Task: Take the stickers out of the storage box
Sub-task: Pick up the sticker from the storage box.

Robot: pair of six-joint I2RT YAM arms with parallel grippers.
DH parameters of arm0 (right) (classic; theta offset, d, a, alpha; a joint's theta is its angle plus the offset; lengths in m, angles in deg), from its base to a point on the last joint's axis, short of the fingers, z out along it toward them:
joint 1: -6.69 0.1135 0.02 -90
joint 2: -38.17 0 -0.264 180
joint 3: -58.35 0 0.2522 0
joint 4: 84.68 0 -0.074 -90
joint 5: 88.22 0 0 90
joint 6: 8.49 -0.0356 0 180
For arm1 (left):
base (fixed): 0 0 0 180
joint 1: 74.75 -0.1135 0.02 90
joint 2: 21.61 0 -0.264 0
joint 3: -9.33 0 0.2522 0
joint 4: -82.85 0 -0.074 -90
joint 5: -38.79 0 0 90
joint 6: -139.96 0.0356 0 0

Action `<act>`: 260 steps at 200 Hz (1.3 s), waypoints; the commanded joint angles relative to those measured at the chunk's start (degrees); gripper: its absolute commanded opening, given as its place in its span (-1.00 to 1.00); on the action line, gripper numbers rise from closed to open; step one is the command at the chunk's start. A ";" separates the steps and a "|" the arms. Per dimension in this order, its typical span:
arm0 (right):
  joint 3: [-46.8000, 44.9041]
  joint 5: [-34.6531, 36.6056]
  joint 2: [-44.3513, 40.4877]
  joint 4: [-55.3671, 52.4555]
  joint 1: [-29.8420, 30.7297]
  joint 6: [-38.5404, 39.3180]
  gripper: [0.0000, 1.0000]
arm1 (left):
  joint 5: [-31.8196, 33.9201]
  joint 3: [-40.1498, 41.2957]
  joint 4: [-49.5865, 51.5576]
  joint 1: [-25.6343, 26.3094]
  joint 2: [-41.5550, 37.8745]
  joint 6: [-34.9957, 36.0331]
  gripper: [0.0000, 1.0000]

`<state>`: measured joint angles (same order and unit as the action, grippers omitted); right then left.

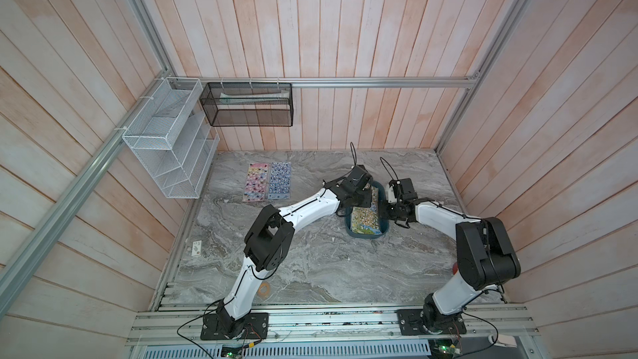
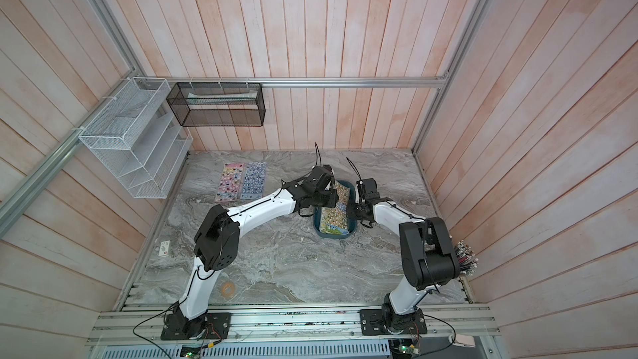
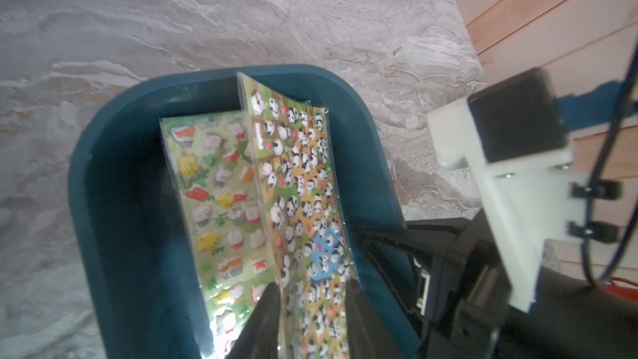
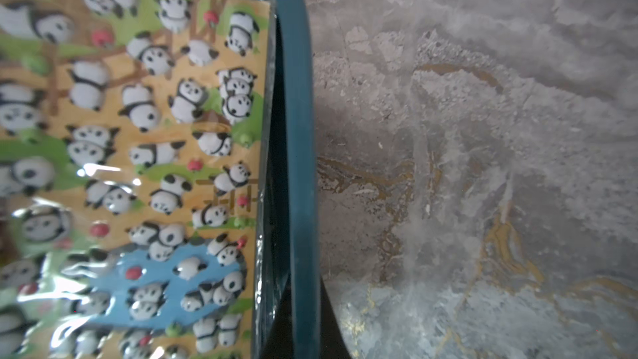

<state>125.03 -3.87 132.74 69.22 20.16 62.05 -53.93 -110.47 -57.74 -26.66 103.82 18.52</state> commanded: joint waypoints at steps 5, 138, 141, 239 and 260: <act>1.82 -1.06 0.03 1.77 0.33 -0.23 -0.92 | -1.68 -0.08 -1.08 0.49 -1.27 -0.20 -0.50; 1.74 -1.03 0.11 1.79 0.32 -0.29 -0.92 | -2.79 3.59 -2.62 -2.06 -8.53 3.84 -1.00; 1.73 -1.03 0.12 1.74 0.33 -0.30 -0.92 | -3.30 3.84 -2.81 -2.37 -9.09 4.18 -1.00; 1.79 -1.38 0.86 1.66 1.19 -0.21 -0.92 | -18.59 11.36 -10.16 -20.11 -18.78 9.73 -1.00; 1.81 -1.47 0.76 1.76 1.38 -0.22 -0.92 | -25.57 10.97 -11.80 -25.10 -16.57 9.96 -1.00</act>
<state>125.08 -4.32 132.93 69.55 21.01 62.02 -69.87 -100.18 -66.12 -47.49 85.28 27.29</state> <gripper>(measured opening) 0.068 0.056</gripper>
